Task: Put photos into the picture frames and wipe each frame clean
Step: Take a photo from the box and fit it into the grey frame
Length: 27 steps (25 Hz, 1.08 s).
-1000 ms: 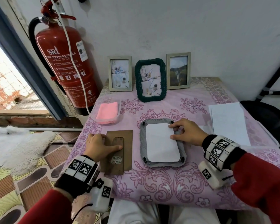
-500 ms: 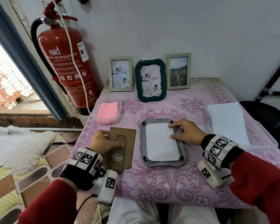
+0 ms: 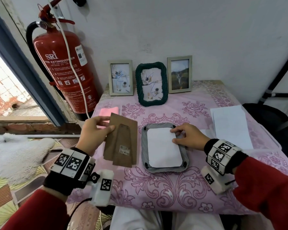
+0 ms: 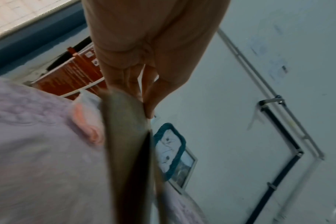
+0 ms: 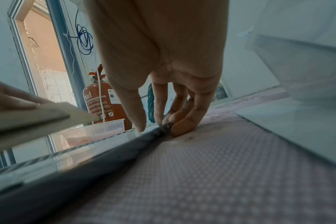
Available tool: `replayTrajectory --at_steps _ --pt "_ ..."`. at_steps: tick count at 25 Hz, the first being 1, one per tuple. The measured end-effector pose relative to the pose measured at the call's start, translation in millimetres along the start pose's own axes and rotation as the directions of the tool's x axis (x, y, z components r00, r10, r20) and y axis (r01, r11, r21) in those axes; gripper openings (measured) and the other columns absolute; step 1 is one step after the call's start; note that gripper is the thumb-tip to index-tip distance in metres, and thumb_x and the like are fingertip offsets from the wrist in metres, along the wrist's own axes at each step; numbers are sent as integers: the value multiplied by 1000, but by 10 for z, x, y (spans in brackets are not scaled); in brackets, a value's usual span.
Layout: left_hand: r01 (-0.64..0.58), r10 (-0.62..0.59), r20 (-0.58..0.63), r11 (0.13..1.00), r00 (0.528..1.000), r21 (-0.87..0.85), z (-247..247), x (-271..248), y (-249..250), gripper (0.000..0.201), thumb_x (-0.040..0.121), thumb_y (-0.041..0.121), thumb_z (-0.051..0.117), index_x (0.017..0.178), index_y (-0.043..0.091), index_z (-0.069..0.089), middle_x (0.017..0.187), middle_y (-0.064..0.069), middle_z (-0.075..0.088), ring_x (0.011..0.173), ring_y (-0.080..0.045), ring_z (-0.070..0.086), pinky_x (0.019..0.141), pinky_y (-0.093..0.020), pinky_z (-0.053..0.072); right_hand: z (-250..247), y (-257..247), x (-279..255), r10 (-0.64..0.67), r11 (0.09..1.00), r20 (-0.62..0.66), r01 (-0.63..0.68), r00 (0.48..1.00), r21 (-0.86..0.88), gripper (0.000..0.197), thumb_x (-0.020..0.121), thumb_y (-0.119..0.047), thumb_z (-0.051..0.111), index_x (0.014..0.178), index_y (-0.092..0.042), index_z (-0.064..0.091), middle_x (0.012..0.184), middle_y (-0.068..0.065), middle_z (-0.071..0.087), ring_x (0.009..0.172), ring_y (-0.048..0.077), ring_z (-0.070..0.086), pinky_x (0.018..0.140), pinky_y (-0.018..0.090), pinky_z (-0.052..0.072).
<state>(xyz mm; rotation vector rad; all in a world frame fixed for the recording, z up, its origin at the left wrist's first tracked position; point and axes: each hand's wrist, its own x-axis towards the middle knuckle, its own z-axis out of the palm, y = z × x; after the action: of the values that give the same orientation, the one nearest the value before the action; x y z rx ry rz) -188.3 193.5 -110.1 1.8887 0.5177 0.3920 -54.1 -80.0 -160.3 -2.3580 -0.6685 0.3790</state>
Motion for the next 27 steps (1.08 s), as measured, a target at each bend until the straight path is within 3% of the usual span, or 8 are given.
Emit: replayTrajectory --at_steps 3,9,12,14,18,21,24,27 --pt "-3 8 30 990 1000 -142 133 -15 113 28 83 0 64 109 11 61 81 -3 57 59 -8 62 45 -16 50 6 16 16 5 1000 -6 -4 1000 18 39 83 -13 66 121 -10 62 99 -1 57 91 10 55 77 14 37" --pt "140 -96 167 951 981 -277 640 -39 6 35 84 -4 61 118 -2 55 81 -10 57 69 -20 62 49 -23 55 25 31 40 -3 998 -48 6 999 58 35 86 -3 58 121 -7 60 88 -4 55 71 -3 47 61 1 37" --pt "204 -145 204 928 968 -312 869 -35 -55 34 85 -5 60 118 -4 54 82 -12 60 68 -20 61 49 -23 55 27 38 50 21 998 -72 -16 997 66 34 89 -4 51 122 -9 57 80 -14 48 68 2 48 55 7 37" --pt "232 -169 214 920 962 -317 984 -29 -91 34 85 -6 59 118 -6 54 82 -14 60 64 -19 61 48 -22 53 31 37 56 28 997 -72 -22 997 74 33 91 -4 48 122 -8 56 78 -17 46 61 -1 53 52 5 37" --pt "262 -204 200 905 958 -335 1143 -14 -150 30 83 -7 61 113 -5 55 75 -11 59 51 -8 63 44 -19 51 27 39 59 34 995 -68 -28 997 92 31 92 -6 48 122 -7 56 76 -15 47 54 1 48 48 7 39" --pt "269 -211 204 909 956 -319 1210 -19 -182 34 83 -7 61 117 -6 53 86 -18 59 63 -18 60 46 -21 53 19 41 60 28 996 -71 -21 997 91 31 91 -7 49 122 -5 56 78 -13 49 62 3 47 55 11 38" --pt "250 -201 186 922 962 -294 1236 -19 -213 31 83 -6 62 113 -3 55 72 -8 58 55 -11 61 45 -19 52 18 34 51 31 996 -66 -25 997 90 33 91 -7 50 123 -4 56 83 -6 52 77 11 51 68 21 39" --pt "220 -181 169 942 969 -253 1246 -14 -242 32 82 -5 63 113 -3 56 69 -5 56 60 -17 59 49 -22 53 16 34 45 21 996 -69 -14 997 91 33 90 -7 53 122 -4 57 82 -3 55 76 12 51 70 18 37"
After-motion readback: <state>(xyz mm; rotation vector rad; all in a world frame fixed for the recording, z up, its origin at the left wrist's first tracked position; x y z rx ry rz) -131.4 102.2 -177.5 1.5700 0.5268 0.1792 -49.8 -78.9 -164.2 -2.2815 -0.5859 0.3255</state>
